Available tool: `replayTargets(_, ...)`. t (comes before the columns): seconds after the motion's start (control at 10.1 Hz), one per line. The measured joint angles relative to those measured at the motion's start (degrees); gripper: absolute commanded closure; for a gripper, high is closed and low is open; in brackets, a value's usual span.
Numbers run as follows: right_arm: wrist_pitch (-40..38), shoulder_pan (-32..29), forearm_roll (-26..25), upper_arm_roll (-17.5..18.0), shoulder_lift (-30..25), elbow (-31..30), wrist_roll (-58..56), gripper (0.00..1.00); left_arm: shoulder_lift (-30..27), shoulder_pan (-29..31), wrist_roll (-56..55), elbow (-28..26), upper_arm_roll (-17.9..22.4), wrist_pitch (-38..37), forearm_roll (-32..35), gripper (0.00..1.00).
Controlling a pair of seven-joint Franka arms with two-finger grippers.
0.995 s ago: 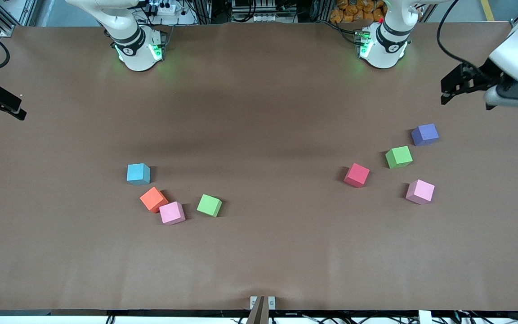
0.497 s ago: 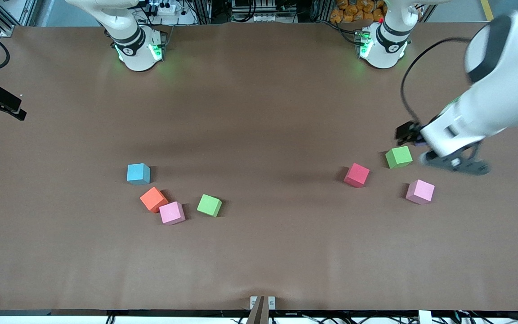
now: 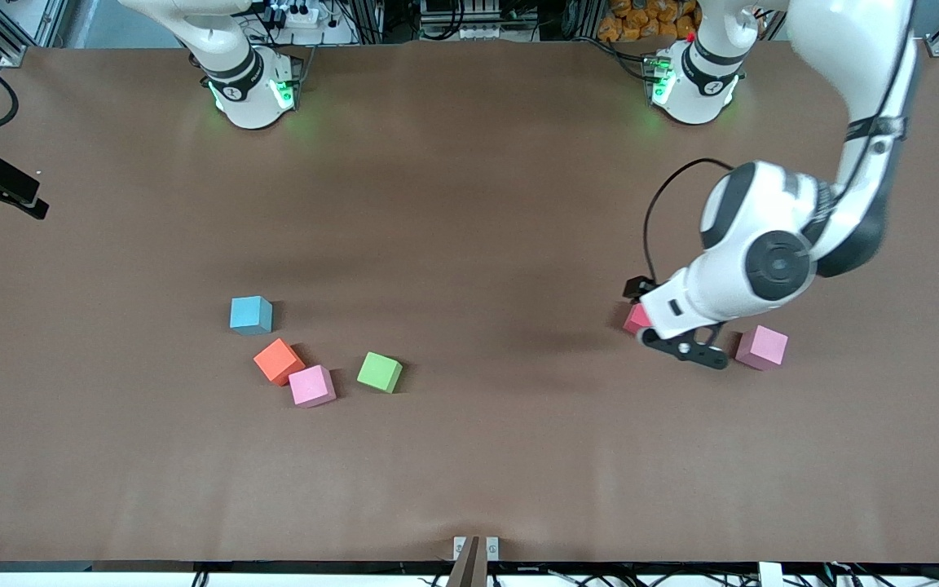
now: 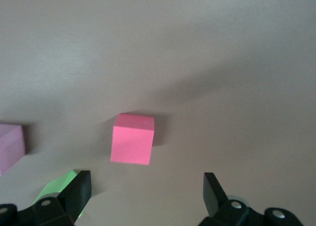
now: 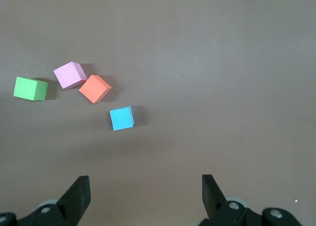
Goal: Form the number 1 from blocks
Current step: 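Reach the left gripper down to the red cube and grasp it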
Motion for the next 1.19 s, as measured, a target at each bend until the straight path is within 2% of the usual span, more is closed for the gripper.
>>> replayTargets(0.3,0.00,0.00,0.01,0.00,0.04,0.00,0.00,0.00,0.64,-0.37,1.61,-5.95,-0.33,6.11,1.83,0.00)
replayTargets(0.5,0.00,0.00,0.02,0.00,0.10,0.00,0.01,0.00,2.74,-0.37,1.62,-7.23,-0.29,8.96,5.38,0.00)
replayTargets(1.19,1.02,0.08,0.30,0.37,1.38,-0.10,0.01,0.00,6.08,0.57,1.70,-8.86,-0.07,12.49,8.05,0.00)
